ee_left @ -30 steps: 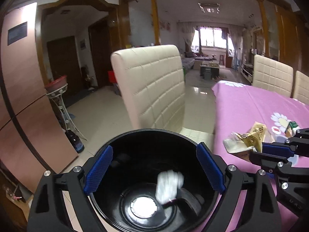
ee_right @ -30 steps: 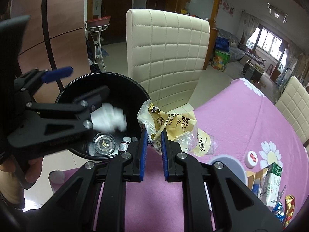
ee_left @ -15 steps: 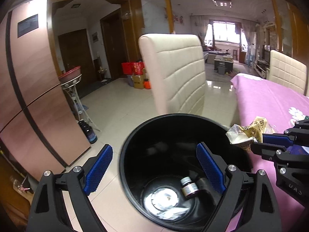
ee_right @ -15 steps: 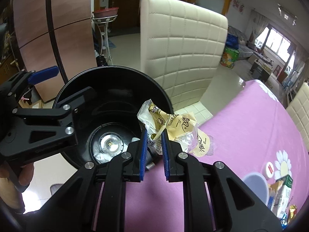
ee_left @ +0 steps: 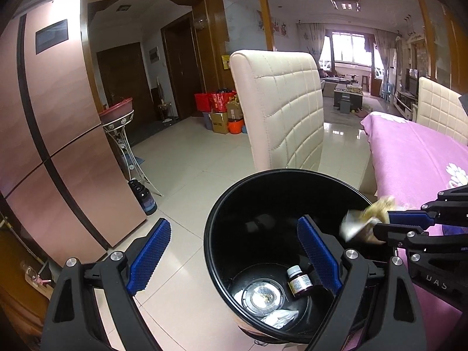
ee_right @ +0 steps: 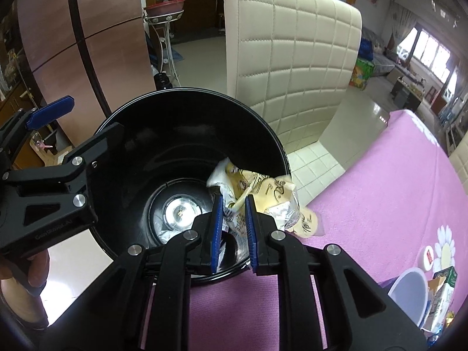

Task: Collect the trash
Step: 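Carry the tissue and gold wrapper over the black bin and release them, then move the left tool to the blue cup while the right tool moves to the blue wrapper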

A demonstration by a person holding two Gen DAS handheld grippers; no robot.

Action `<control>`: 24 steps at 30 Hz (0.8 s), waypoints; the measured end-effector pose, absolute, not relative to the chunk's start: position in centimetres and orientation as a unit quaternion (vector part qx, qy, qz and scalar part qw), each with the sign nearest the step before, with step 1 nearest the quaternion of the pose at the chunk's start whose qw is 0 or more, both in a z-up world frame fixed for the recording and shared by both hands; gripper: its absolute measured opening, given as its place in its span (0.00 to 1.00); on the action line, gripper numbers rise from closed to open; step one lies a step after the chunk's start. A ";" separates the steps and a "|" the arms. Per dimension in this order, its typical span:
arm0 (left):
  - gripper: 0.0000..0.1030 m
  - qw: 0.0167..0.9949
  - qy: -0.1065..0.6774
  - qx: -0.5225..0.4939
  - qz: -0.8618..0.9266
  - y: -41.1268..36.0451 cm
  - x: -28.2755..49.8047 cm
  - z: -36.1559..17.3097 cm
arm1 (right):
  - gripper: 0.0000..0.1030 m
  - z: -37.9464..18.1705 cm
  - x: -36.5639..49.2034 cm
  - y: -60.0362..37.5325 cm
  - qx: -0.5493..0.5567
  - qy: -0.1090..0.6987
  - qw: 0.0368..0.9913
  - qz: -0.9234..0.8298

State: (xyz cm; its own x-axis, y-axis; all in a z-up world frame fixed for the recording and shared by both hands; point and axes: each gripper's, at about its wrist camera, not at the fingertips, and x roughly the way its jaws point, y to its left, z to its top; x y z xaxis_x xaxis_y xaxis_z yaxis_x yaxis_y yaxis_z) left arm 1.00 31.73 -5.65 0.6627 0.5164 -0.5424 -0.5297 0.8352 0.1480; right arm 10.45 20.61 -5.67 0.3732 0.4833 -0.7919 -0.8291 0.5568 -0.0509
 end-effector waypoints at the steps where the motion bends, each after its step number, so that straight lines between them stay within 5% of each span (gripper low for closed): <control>1: 0.84 0.912 0.294 -0.010 0.286 31.7 1.0 -5.7 | 0.28 -5.7 10.4 20.6 -0.229 0.376 0.798 0.412; 3: 0.84 0.912 0.293 -0.012 0.287 31.6 1.0 -5.7 | 0.76 -5.3 9.9 20.4 -0.233 0.348 0.816 0.398; 4: 0.84 0.912 0.293 -0.014 0.288 31.8 1.0 -5.7 | 0.79 -5.1 9.7 20.2 -0.234 0.332 0.824 0.394; 24: 0.84 0.930 0.298 0.002 0.217 27.0 2.9 -4.9 | 0.81 -3.6 8.9 12.8 -0.239 0.299 0.860 0.339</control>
